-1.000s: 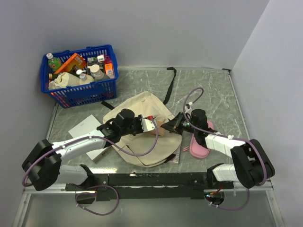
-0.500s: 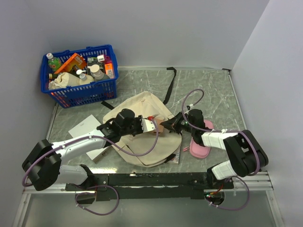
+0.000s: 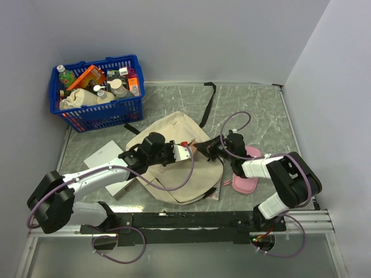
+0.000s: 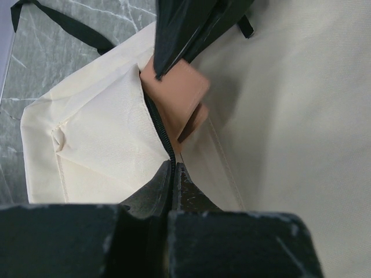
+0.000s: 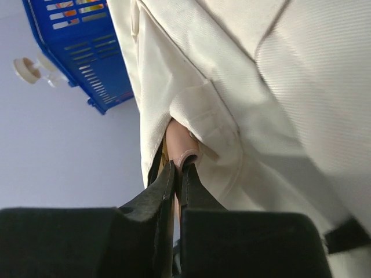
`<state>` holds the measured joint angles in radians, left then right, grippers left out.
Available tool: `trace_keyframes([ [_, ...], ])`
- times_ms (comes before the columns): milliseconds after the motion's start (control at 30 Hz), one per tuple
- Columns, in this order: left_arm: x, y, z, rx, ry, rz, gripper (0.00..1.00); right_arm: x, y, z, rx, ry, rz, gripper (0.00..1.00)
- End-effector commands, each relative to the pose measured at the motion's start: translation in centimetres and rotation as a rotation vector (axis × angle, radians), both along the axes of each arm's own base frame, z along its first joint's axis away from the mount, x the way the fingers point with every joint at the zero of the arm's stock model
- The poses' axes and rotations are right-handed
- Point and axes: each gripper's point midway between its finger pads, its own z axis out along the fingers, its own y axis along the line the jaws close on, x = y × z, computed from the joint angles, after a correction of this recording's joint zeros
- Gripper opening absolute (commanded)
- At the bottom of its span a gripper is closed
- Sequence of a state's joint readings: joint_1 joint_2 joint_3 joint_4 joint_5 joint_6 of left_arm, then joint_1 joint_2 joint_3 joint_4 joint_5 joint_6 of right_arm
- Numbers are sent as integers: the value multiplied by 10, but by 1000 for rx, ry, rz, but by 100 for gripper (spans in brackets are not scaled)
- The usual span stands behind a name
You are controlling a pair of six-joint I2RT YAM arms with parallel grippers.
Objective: Pack the student bag
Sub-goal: Place the personal item in the student bag.
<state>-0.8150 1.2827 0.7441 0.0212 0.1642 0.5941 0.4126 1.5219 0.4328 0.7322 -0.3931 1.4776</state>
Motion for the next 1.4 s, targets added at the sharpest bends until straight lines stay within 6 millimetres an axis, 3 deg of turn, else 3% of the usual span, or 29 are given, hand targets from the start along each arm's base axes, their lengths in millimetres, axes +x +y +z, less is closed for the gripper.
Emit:
trace_keyframes([
  [0, -1, -24, 35, -107, -29, -56, 1, 22, 25, 45, 11, -116, -63, 0],
  [200, 7, -29, 52, -167, -24, -25, 1, 26, 72, 63, -50, -173, 19, 0],
  [267, 9, -28, 53, -174, -18, -14, 1, 19, 81, 62, -53, -197, 78, 11],
  [300, 11, -26, 55, -177, -19, -7, 1, 16, 81, 59, -56, -198, 93, 31],
  [367, 13, -24, 57, -185, -22, 0, 1, 4, 73, 42, -88, -177, 110, 47],
  [400, 14, -22, 55, -183, -21, 3, 1, 2, 69, 44, -96, -191, 118, 54],
  [467, 13, -19, 53, -186, -17, 6, 1, -7, 61, 28, -184, -192, 155, 58],
  [567, 12, -17, 52, -191, -14, 8, 1, -18, 51, 19, -273, -217, 187, 52],
  [633, 12, -16, 50, -187, -10, 10, 1, -20, 43, 21, -305, -254, 179, 42],
  [667, 12, -16, 50, -187, -12, 12, 1, -24, 37, 13, -332, -239, 176, 36],
  [700, 12, -15, 49, -184, -12, 14, 1, -25, 35, 16, -339, -251, 168, 20],
  [800, 12, -14, 49, -184, -17, 12, 1, -24, 30, 10, -368, -250, 160, 0],
  [1000, 11, -14, 49, -180, -21, 6, 1, -11, 49, 15, -346, -262, 189, 0],
  [1233, 9, -13, 44, -172, -23, -4, 1, 12, 74, 38, -276, -306, 190, 0],
  [1367, 8, -13, 42, -168, -27, -9, 1, 18, 84, 36, -254, -298, 192, 0],
])
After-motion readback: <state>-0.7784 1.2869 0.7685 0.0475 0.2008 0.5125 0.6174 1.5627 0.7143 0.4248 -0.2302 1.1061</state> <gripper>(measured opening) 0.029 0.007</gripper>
